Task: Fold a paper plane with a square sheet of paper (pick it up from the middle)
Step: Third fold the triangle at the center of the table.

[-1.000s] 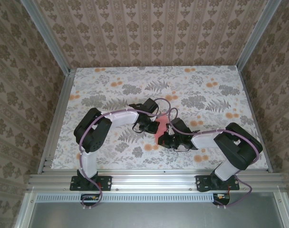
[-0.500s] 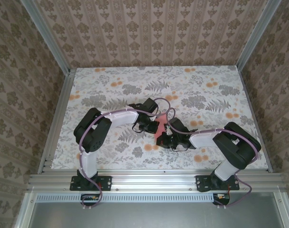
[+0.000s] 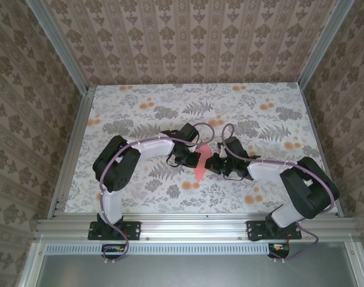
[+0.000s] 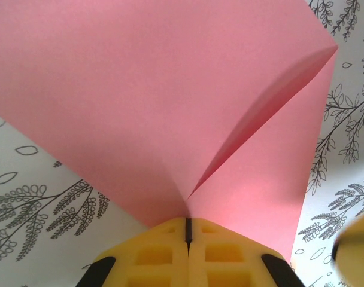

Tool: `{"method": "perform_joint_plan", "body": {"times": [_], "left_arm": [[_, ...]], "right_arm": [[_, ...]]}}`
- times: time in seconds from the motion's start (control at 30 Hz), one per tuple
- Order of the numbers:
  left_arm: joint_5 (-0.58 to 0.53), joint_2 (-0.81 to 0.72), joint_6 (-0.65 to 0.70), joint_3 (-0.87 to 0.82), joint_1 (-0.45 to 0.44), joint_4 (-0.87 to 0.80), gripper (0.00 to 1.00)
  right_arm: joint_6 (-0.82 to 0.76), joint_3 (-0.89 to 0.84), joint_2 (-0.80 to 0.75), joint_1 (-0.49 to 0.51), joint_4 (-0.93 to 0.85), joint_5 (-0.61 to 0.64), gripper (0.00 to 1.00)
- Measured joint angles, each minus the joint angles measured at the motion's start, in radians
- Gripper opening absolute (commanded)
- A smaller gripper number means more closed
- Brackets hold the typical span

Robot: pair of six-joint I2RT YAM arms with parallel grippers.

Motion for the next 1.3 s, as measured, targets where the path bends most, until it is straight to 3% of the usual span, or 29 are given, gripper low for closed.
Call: {"method": "perform_joint_plan", "body": {"times": [0.23,0.6,0.97,1.3], "left_arm": [[-0.002,0.0,0.0,0.0,0.0,-0.003,0.0],[-0.008,0.005,0.0,0.014,0.004,-0.025,0.0],[-0.007,0.018,0.0,0.032,0.004,-0.03,0.0],[-0.007,0.018,0.003,0.032,0.004,-0.028,0.0]], "right_arm": [[-0.005,0.047,0.157,-0.022,0.046,-0.042,0.05],[-0.099,0.141,0.107,-0.035,-0.114,-0.014,0.07],[-0.131,0.2,0.219,-0.069,-0.125,-0.005,0.07],[-0.132,0.201,0.222,-0.097,-0.118,-0.037,0.07]]}}
